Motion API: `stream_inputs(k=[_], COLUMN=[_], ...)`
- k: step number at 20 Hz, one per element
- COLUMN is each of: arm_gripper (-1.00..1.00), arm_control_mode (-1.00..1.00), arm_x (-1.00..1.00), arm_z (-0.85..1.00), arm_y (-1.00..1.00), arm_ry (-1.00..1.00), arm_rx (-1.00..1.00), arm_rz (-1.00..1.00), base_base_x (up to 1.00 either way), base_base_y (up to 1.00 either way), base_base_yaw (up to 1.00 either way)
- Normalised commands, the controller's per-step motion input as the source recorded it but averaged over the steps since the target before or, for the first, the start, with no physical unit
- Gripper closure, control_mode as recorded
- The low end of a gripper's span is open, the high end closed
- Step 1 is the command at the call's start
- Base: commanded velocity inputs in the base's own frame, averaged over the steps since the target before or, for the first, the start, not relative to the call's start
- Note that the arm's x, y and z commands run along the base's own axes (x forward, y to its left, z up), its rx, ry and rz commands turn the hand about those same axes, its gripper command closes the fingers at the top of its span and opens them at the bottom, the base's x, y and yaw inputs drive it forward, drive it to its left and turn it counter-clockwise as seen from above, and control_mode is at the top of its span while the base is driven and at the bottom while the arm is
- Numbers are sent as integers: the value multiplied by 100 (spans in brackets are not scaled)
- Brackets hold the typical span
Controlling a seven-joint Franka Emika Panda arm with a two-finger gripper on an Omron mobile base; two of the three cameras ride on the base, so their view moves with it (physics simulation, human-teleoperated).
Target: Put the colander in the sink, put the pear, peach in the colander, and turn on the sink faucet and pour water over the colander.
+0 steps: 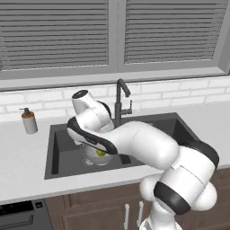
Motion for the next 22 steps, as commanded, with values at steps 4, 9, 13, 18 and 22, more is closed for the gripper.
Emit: stream_inputs(k=[4, 9, 13, 18, 22], arm_gripper=[100, 100, 100, 100, 100], arm_control_mode=[-100, -100, -100, -100, -100], arm_x=[72, 55, 52, 50, 34], arm_z=[-67, -60, -63, -63, -51], arm_y=[3, 0, 0, 0, 0], arm_ry=[0, 0, 0, 0, 0], arm_rx=[0, 0, 0, 0, 0], arm_rz=[-3, -7, -7, -7, -7], base_base_x=[0, 0, 0, 0, 0], base_base_y=[0, 0, 0, 0, 0], base_base_yaw=[0, 0, 0, 0, 0])
